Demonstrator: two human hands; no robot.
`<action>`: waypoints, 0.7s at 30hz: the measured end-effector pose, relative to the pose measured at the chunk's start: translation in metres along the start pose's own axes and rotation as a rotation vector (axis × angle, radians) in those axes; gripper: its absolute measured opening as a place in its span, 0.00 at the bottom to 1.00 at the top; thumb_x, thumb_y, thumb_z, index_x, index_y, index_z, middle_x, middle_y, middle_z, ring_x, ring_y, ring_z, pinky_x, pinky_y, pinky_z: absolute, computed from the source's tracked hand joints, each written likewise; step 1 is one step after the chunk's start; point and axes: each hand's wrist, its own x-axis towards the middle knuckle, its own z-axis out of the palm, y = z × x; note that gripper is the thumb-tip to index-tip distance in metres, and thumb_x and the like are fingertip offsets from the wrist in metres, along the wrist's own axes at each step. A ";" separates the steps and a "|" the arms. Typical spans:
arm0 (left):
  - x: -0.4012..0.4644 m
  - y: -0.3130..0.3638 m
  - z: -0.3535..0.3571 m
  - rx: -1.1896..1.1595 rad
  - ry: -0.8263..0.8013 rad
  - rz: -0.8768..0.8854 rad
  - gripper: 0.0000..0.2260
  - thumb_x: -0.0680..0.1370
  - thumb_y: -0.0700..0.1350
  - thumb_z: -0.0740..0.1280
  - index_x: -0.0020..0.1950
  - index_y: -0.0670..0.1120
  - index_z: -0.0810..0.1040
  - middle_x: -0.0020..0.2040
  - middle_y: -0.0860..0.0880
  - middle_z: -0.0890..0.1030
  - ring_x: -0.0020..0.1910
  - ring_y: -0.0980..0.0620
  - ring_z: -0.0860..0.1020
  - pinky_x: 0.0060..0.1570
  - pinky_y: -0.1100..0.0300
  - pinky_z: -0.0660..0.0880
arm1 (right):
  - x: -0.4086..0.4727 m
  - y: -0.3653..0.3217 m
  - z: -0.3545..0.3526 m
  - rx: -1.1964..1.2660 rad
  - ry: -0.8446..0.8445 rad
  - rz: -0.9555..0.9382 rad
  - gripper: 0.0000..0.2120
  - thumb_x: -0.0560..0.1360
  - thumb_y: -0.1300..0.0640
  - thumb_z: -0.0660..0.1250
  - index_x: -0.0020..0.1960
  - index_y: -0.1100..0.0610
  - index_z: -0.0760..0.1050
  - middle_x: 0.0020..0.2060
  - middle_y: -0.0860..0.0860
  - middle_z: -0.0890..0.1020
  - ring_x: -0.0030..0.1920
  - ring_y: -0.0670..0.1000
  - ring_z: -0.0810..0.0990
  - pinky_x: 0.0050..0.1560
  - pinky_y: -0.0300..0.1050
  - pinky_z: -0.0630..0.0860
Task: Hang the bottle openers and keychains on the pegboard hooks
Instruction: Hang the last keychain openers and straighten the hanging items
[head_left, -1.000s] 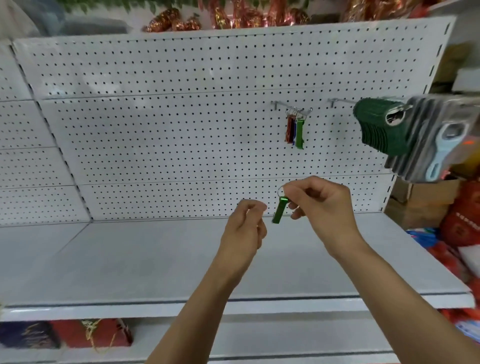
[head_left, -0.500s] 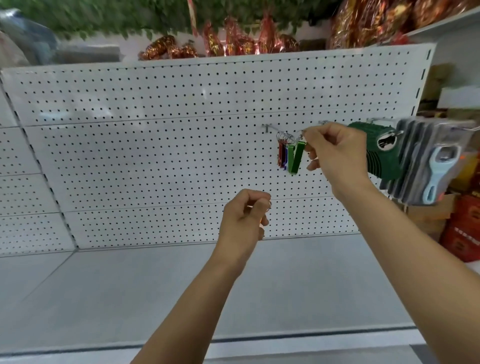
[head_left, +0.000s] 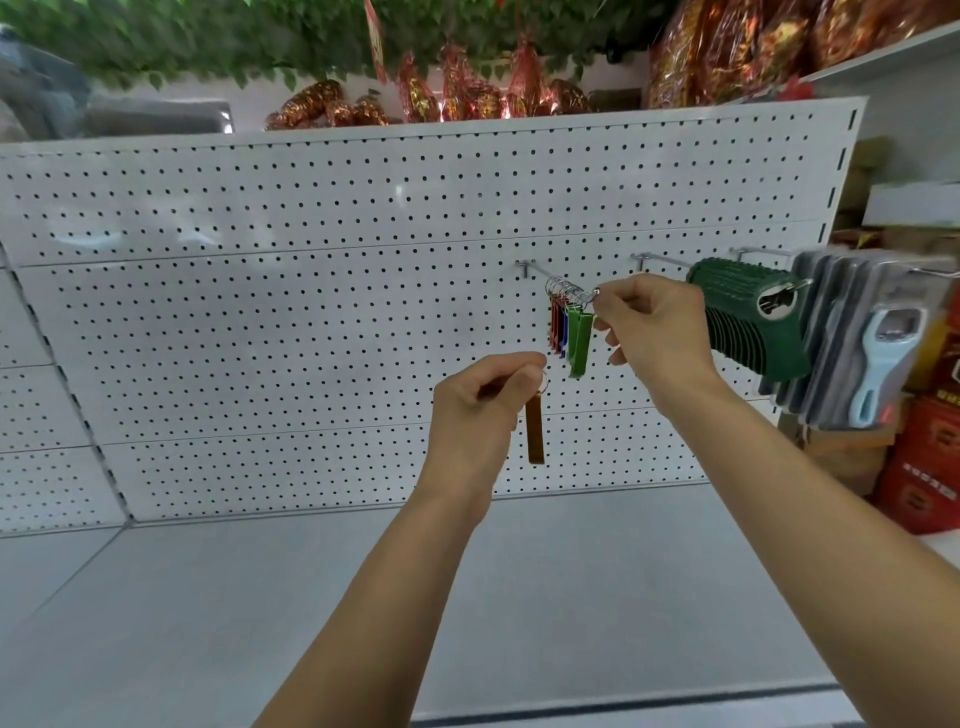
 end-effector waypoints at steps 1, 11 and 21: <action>0.002 0.000 0.000 -0.014 -0.001 -0.006 0.06 0.77 0.40 0.68 0.48 0.49 0.84 0.34 0.57 0.79 0.32 0.58 0.72 0.38 0.69 0.73 | -0.003 0.002 -0.001 0.000 0.022 -0.010 0.03 0.75 0.60 0.68 0.48 0.55 0.77 0.35 0.52 0.80 0.30 0.44 0.75 0.30 0.40 0.76; 0.007 0.004 0.007 -0.130 -0.047 0.020 0.07 0.77 0.38 0.69 0.51 0.46 0.84 0.32 0.52 0.80 0.34 0.53 0.75 0.40 0.63 0.77 | -0.071 0.008 0.003 0.135 -0.215 -0.136 0.05 0.76 0.60 0.68 0.41 0.57 0.80 0.31 0.47 0.82 0.32 0.44 0.77 0.34 0.34 0.73; 0.026 0.016 0.018 0.022 -0.055 0.227 0.10 0.81 0.44 0.62 0.58 0.56 0.78 0.48 0.58 0.84 0.51 0.58 0.80 0.52 0.59 0.79 | -0.042 -0.015 -0.014 0.251 -0.057 -0.066 0.05 0.75 0.63 0.68 0.40 0.61 0.80 0.28 0.49 0.79 0.28 0.46 0.73 0.25 0.39 0.71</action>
